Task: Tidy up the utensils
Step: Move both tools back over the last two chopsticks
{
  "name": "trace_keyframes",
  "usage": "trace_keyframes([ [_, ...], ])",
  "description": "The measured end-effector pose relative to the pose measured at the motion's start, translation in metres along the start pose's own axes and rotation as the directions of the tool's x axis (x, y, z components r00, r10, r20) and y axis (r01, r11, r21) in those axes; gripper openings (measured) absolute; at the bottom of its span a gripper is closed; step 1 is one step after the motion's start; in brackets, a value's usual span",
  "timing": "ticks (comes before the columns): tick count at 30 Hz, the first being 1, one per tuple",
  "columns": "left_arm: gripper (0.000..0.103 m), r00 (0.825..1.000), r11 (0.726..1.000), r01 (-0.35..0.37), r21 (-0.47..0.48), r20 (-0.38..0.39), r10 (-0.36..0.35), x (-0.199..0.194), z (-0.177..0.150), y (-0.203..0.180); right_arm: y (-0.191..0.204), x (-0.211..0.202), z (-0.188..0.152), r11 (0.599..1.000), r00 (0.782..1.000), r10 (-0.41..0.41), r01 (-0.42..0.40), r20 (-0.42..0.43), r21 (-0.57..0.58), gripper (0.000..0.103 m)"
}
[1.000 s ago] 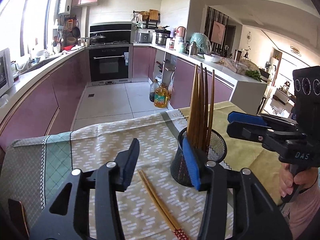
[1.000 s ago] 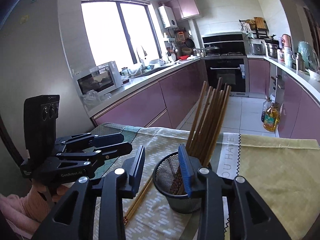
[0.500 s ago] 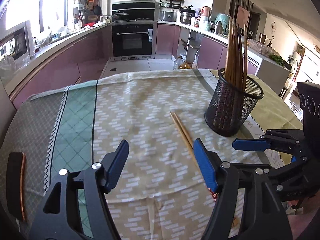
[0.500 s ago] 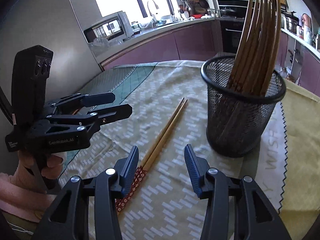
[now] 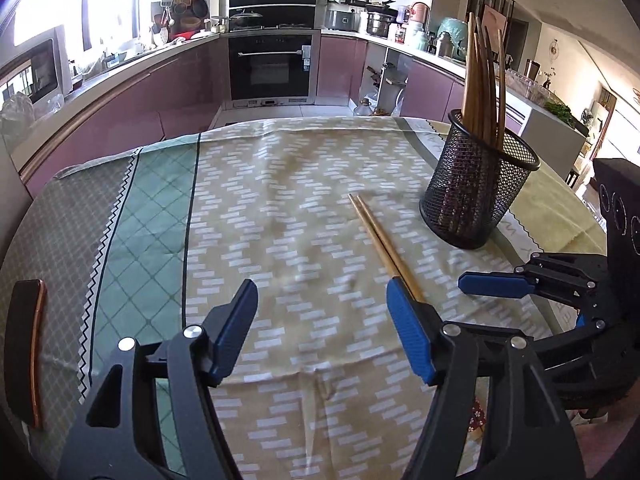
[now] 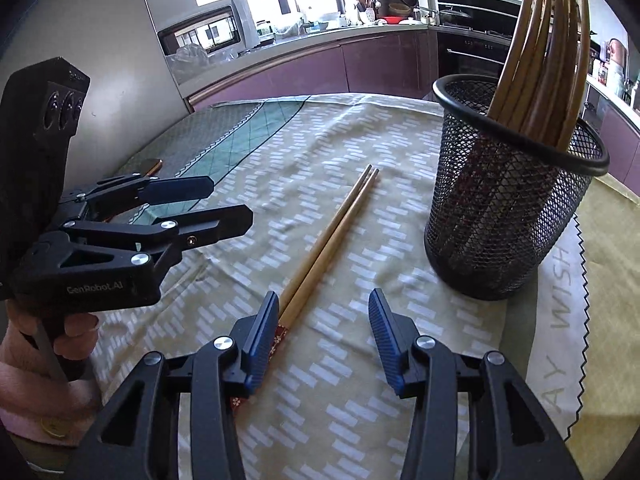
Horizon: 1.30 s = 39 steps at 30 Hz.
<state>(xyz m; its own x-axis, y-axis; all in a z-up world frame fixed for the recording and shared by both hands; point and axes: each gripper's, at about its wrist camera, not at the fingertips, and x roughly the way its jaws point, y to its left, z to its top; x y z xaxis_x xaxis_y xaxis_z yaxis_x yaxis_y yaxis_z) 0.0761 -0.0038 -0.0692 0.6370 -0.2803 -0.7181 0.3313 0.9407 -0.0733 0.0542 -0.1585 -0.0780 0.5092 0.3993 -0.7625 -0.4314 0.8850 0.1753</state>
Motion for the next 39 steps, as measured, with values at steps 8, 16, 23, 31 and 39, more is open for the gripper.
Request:
trace_keyframes([
  [8, 0.066, 1.0, 1.0, 0.006, -0.004, -0.004, -0.007, 0.001, -0.002, 0.0, -0.001, 0.003, 0.001, 1.0, 1.0, -0.012, 0.012, -0.006, -0.002, 0.045],
  [16, 0.066, 1.0, 1.0, 0.01, -0.005, -0.005, -0.01, 0.002, -0.002, 0.0, 0.0, 0.004, 0.003, 1.0, 1.0, -0.022, 0.022, -0.005, -0.007, 0.045],
  [23, 0.066, 1.0, 1.0, 0.012, -0.004, -0.007, -0.012, 0.003, -0.003, 0.0, -0.005, 0.003, 0.001, 0.999, 0.999, -0.05, 0.05, -0.01, 0.001, 0.039],
  [31, 0.066, 1.0, 1.0, 0.011, -0.007, -0.008, -0.011, 0.004, -0.005, 0.0, -0.009, -0.001, 0.003, 0.999, 1.0, 0.015, -0.015, 0.001, 0.041, 0.037],
  [39, 0.066, 1.0, 1.0, 0.007, -0.008, -0.012, -0.007, 0.005, -0.008, 0.0, -0.001, 0.008, 0.005, 1.0, 1.0, -0.016, 0.016, -0.017, 0.001, 0.036],
])
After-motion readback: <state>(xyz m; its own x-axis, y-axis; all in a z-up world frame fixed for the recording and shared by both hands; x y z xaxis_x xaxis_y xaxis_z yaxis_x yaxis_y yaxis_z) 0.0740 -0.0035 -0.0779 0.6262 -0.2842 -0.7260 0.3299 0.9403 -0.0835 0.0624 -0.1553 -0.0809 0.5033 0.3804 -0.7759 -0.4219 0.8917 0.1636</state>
